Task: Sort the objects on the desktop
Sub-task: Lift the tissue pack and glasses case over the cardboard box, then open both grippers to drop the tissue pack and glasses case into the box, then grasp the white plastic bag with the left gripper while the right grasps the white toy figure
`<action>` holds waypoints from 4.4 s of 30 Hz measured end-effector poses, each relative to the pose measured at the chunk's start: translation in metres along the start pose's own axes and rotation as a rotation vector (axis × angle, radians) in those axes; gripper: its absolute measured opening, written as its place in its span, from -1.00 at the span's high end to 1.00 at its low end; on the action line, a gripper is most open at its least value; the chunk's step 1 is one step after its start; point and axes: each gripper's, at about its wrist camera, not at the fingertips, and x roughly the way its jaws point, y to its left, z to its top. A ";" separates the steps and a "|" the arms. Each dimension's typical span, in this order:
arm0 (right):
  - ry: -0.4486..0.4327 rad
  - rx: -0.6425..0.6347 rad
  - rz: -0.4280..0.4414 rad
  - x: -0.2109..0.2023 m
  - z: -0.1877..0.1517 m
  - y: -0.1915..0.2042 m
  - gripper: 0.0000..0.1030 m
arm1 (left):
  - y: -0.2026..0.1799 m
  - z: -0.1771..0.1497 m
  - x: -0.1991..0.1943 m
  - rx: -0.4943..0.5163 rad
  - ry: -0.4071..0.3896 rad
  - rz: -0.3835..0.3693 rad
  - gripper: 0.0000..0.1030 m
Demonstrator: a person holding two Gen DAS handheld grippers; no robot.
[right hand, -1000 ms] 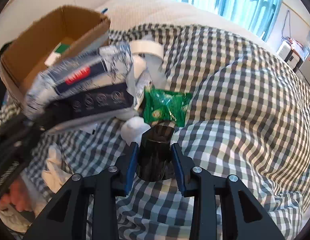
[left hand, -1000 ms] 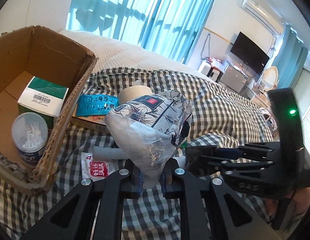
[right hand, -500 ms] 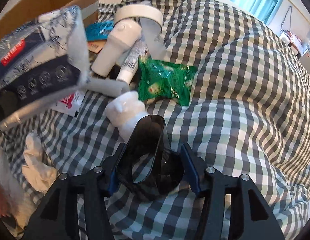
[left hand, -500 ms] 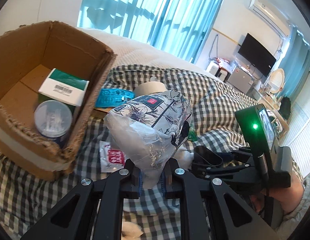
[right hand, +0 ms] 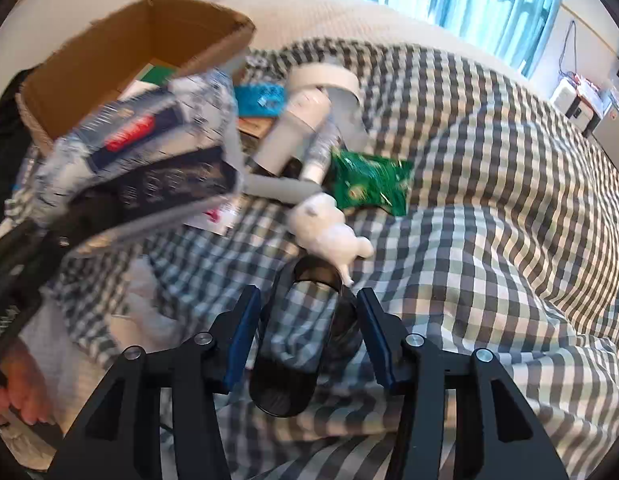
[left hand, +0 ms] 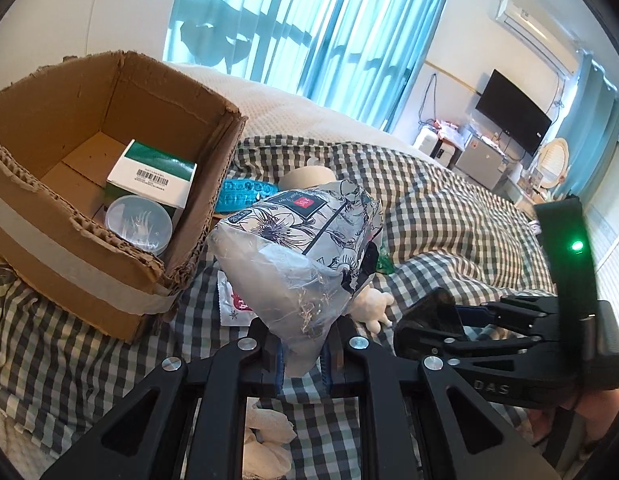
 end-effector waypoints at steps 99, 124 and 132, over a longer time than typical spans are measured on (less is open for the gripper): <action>-0.348 0.149 0.253 -0.008 0.132 0.077 -0.20 | 0.120 0.092 -0.048 -0.040 -0.323 0.202 -0.81; -0.166 0.079 0.083 -0.052 -0.003 0.038 -0.29 | 0.010 -0.017 -0.019 0.135 0.138 0.024 -1.00; -0.125 0.097 0.043 -0.037 -0.011 0.025 -0.29 | 0.003 -0.076 0.049 0.200 0.352 0.055 -0.31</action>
